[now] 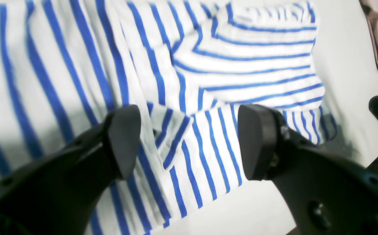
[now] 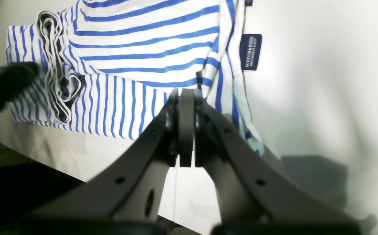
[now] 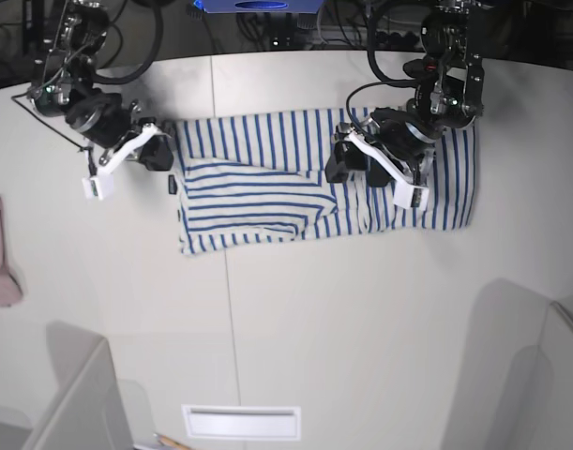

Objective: Fold the T-shirt properly
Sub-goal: 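Grasp the shirt's end with the left gripper and fold it inward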

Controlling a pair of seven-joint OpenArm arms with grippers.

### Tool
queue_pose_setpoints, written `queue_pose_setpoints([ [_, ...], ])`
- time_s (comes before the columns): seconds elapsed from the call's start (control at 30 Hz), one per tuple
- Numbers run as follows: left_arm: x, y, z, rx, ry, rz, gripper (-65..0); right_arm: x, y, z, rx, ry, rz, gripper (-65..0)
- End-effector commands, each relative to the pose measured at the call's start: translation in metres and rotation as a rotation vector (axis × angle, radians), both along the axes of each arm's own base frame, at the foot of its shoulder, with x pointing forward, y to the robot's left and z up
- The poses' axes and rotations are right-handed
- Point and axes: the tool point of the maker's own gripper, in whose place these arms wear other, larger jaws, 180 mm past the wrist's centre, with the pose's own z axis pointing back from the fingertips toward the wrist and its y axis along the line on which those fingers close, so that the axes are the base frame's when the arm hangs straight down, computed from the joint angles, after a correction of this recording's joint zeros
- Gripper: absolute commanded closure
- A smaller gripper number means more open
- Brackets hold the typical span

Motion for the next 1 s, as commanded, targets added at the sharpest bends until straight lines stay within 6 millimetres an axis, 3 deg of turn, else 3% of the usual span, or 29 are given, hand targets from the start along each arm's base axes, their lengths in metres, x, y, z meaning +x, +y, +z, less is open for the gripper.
queue_pose_setpoints([
  [0.0, 0.007, 0.015, 0.016, 0.013, -0.059, 0.034, -44.4, 0.006, -0.002, 0.009, 0.006, -0.040, -0.004, 0.0],
  [0.07, 0.007, 0.042, 0.022, 0.043, -0.076, 0.103, -40.0, 0.005, -0.002, 0.009, 0.005, -0.038, -0.004, 0.0],
  [0.13, 0.009, 0.075, 0.026, 0.077, -0.088, 0.191, -28.8, 0.005, -0.002, 0.009, 0.005, -0.038, -0.004, 0.0],
  [0.23, 0.012, 0.113, 0.027, 0.111, -0.091, 0.290, -1.3, 0.005, -0.002, 0.009, 0.005, -0.038, -0.004, 0.0],
  [0.33, 0.010, 0.139, 0.024, 0.135, -0.085, 0.354, 0.0, 0.007, -0.001, 0.010, 0.006, -0.042, 0.001, 0.0],
  [0.43, 0.014, 0.147, 0.013, 0.132, -0.059, 0.374, 0.0, 0.008, 0.001, 0.010, 0.011, -0.045, 0.001, 0.0],
  [0.6, 0.004, 0.159, -0.021, 0.123, 0.038, 0.412, 0.0, 0.013, -0.001, 0.013, 0.011, -0.058, -0.005, 0.0],
  [0.73, -0.009, 0.164, -0.050, 0.112, 0.128, 0.434, 0.0, 0.022, -0.007, 0.001, 0.022, -0.032, -0.024, 0.0],
  [0.87, -0.005, 0.164, -0.036, 0.120, 0.086, 0.428, 0.0, 0.030, -0.014, -0.015, 0.038, 0.012, -0.045, 0.0],
  [0.97, -0.003, 0.180, -0.009, 0.153, 0.015, 0.455, 0.0, 0.038, -0.016, -0.008, 0.035, -0.010, -0.038, 0.0],
])
